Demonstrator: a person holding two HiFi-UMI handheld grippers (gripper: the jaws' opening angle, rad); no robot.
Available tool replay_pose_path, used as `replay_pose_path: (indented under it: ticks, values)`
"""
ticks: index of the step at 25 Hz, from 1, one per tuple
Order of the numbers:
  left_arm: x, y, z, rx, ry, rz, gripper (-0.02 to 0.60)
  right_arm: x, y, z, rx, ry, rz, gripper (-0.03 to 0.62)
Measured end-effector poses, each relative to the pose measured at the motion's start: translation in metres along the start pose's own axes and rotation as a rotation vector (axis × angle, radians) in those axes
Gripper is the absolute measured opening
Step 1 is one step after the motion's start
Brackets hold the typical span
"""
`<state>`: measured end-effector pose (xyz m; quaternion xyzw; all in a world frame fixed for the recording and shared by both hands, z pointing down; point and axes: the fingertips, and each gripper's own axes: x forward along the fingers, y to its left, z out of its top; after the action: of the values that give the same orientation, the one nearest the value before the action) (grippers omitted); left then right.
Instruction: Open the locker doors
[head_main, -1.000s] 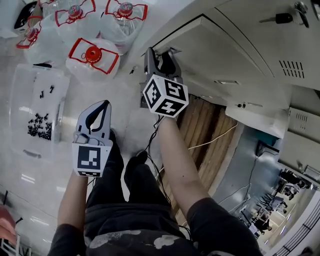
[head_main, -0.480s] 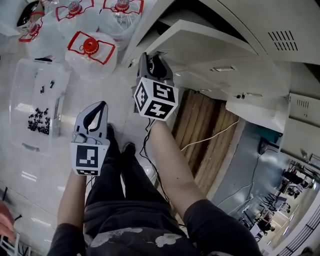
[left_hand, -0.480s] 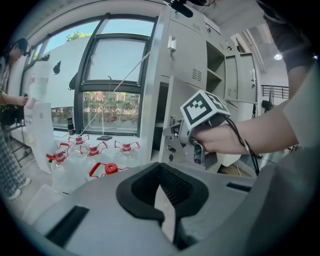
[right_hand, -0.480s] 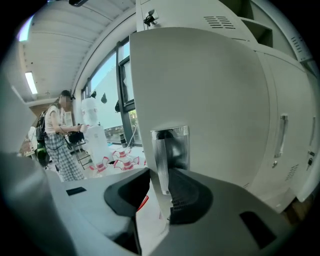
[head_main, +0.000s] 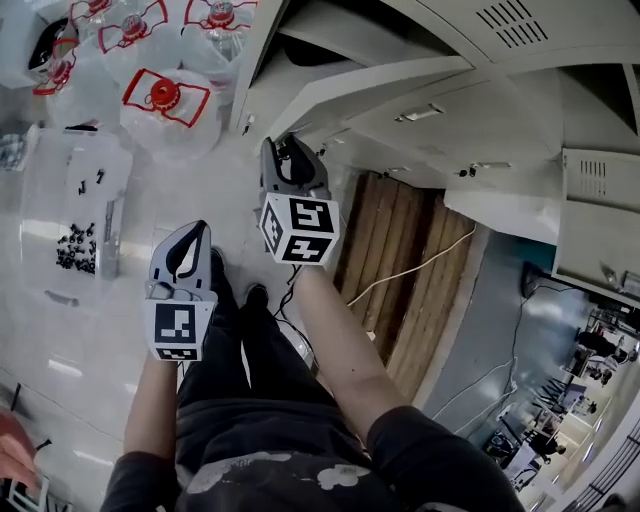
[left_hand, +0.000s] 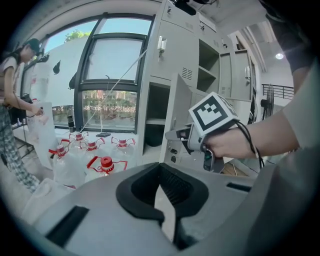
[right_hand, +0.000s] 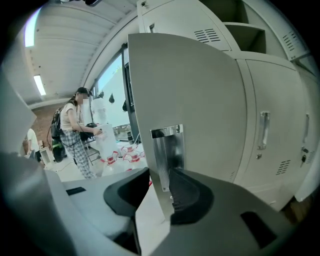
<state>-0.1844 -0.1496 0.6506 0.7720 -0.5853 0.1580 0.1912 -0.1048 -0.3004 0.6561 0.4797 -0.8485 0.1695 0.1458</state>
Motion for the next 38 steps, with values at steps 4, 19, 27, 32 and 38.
replay_pose_path:
  ticks: [4, 19, 27, 32, 38]
  values:
    - [0.000, -0.001, 0.001, -0.011, -0.002, 0.019, 0.009, -0.017, -0.006, -0.008, 0.015, 0.011, 0.010, 0.141]
    - [0.005, -0.047, 0.002, 0.022, 0.004, -0.035, 0.009, -0.078, -0.042, -0.031, 0.001, 0.021, -0.050, 0.210]
    - [0.008, -0.077, 0.009, 0.049, -0.013, -0.065, 0.009, -0.118, -0.072, -0.044, -0.016, 0.012, -0.088, 0.201]
    - [0.007, -0.095, 0.012, 0.067, -0.017, -0.088, 0.009, -0.138, -0.089, -0.050, -0.023, 0.013, -0.113, 0.159]
    - [0.007, -0.118, 0.014, 0.081, -0.017, -0.111, 0.009, -0.157, -0.110, -0.055, -0.023, 0.006, -0.135, 0.100]
